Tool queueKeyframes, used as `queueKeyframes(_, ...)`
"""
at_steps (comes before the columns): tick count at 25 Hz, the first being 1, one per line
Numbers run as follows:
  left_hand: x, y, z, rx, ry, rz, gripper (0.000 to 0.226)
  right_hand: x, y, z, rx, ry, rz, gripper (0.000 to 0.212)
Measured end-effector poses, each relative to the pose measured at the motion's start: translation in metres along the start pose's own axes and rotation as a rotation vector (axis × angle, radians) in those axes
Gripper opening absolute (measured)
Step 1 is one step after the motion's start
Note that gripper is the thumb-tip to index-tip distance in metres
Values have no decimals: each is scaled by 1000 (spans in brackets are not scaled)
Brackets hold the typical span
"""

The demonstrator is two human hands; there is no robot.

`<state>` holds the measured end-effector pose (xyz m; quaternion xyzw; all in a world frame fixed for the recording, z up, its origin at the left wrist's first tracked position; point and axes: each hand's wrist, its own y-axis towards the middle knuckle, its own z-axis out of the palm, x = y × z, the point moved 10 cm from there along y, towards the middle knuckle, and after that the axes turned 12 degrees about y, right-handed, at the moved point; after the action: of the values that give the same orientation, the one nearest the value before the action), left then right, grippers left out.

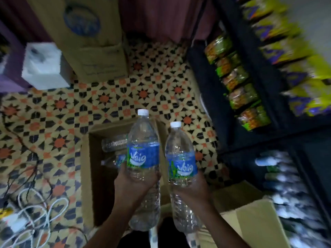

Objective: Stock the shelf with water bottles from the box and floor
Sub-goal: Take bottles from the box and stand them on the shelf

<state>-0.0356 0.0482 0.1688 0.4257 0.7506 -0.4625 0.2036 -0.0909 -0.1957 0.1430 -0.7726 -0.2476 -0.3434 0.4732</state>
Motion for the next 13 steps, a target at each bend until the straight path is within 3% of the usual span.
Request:
queueKeyframes(6, -196, -115, 24, 202, 62, 337, 105, 108, -116, -171, -254, 198, -137, 80)
queueKeyframes(8, -257, -163, 37, 282, 30, 493, 92, 142, -156, -228, -361, 244, -218, 90)
queueKeyframes(10, -310, -217, 51, 346, 24, 628, 74, 170, -203, -287, -476, 265, -279, 86)
queueKeyframes(13, -374, -310, 73, 427, -13, 814, 72, 189, -274, -374, -626, 314, -362, 79)
